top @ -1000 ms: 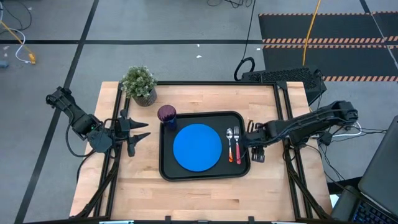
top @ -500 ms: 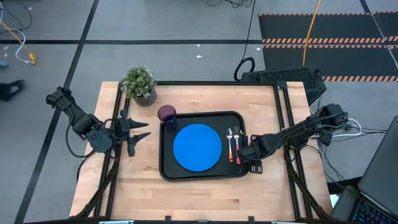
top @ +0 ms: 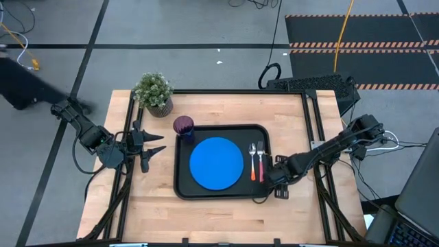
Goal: Pick and place plate/cup/fork/spoon on tray
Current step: Adjust the black tray, then return to Home Position
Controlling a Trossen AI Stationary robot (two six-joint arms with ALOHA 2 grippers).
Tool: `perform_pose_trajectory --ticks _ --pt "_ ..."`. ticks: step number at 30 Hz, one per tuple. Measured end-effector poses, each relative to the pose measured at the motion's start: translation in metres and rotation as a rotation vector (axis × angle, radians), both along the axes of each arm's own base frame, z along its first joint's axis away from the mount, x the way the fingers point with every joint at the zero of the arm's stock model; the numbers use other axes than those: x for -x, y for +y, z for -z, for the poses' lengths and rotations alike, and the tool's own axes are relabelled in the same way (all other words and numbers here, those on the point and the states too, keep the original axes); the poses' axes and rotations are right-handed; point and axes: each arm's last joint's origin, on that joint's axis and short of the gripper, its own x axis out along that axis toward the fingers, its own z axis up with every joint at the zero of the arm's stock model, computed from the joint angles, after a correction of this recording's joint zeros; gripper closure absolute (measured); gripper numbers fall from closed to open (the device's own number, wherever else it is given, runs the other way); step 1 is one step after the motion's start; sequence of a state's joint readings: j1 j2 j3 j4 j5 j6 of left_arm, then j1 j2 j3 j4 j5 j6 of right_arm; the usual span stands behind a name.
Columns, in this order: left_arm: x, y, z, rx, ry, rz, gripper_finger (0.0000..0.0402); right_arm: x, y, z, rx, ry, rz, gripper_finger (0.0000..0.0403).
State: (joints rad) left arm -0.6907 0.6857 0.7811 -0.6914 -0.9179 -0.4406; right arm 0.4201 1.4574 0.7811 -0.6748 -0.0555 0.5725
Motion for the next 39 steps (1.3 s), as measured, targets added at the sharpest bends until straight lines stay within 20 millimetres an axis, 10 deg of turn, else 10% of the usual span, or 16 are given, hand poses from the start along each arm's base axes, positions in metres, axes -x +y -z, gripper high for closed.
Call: perform_pose_trajectory --ticks 24,39 --pt "0.000 0.000 0.000 -0.013 0.004 0.005 0.0225 0.022 -0.007 -0.023 0.060 0.059 0.079 0.0200" --pt "0.009 0.008 -0.006 -0.003 -0.046 -0.012 0.0225 0.023 -0.030 -0.111 0.326 -0.774 0.113 0.0200"
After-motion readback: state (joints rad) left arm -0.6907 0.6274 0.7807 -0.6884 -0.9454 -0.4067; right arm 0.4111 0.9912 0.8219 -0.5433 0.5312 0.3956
